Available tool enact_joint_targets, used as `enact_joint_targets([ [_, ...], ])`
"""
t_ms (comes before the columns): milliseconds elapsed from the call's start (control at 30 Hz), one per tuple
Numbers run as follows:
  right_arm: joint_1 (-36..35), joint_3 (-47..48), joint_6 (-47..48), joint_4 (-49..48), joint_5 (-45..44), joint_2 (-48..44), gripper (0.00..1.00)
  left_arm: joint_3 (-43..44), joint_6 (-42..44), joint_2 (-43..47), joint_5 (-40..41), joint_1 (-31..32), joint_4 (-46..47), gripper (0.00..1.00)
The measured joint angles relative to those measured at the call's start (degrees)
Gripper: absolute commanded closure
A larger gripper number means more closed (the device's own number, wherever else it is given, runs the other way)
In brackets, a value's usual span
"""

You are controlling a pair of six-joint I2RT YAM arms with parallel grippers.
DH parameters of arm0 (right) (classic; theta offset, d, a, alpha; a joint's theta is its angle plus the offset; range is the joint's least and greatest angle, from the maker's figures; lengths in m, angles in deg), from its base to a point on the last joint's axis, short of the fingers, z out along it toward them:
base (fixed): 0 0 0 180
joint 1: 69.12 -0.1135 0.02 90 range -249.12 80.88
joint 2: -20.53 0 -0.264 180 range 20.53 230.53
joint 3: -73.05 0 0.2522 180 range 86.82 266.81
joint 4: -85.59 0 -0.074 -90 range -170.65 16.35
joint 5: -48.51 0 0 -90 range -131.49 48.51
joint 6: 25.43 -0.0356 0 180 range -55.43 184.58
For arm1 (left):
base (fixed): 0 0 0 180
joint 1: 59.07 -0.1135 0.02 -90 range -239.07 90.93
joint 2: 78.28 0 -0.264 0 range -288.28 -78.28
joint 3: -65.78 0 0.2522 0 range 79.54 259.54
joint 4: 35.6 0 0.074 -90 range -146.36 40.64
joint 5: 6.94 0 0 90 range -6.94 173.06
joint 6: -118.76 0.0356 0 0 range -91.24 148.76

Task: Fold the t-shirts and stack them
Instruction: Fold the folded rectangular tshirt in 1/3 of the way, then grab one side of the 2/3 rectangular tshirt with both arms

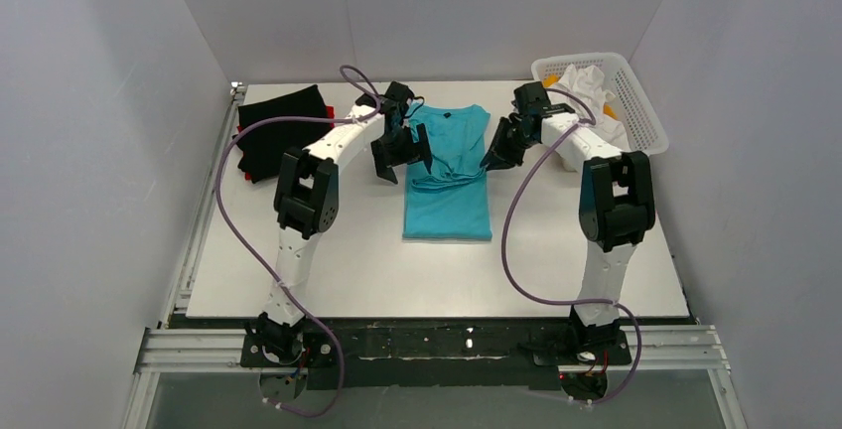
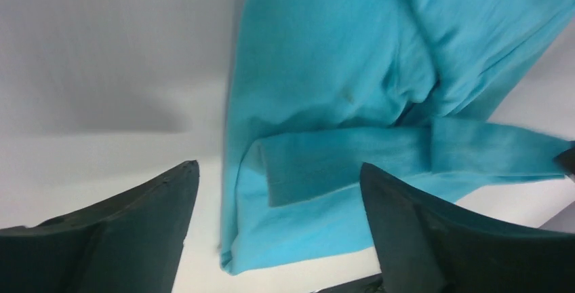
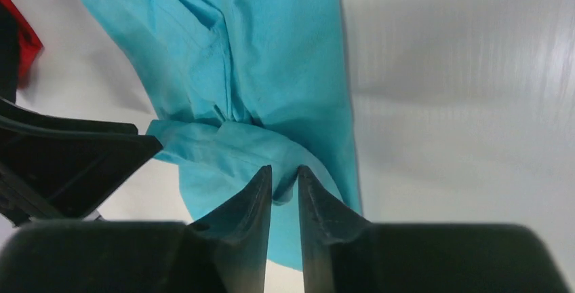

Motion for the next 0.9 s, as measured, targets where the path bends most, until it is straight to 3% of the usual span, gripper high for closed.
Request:
enact_joint_targets([
  [100, 0.39, 4.04, 0.76, 1.05, 0.15, 2.75, 0.26, 5.84, 0.00, -2.62, -0.20, -1.07, -1.84, 0.02],
  [167, 0.48, 5.62, 1.42, 1.79, -0.37, 2.97, 0.21, 7.58, 0.09, -2.32, -0.28, -1.73, -2.36, 0.02],
  [267, 0.48, 4.09, 2.91, 1.51, -1.55, 0.07, 0.18, 4.50, 0.09, 1.77, -0.13, -2.36, -1.57, 0.02],
  [500, -1.09, -16.11, 5.14, -3.26, -0.57, -19.47, 0.17, -27.23, -2.51, 28.81, -0.04, -2.49, 4.55, 0.02],
  [667, -7.69, -26.97, 7.48, -9.46, 0.66, -27.06, 0.17, -46.45, -5.88, 45.90, -1.05, -1.77, 8.96, 0.02],
  [900, -9.22, -36.89, 4.50, -11.96, -3.69, -29.92, 0.20, -57.46, -10.14, 46.23, -2.78, 2.23, 14.62, 0.02],
])
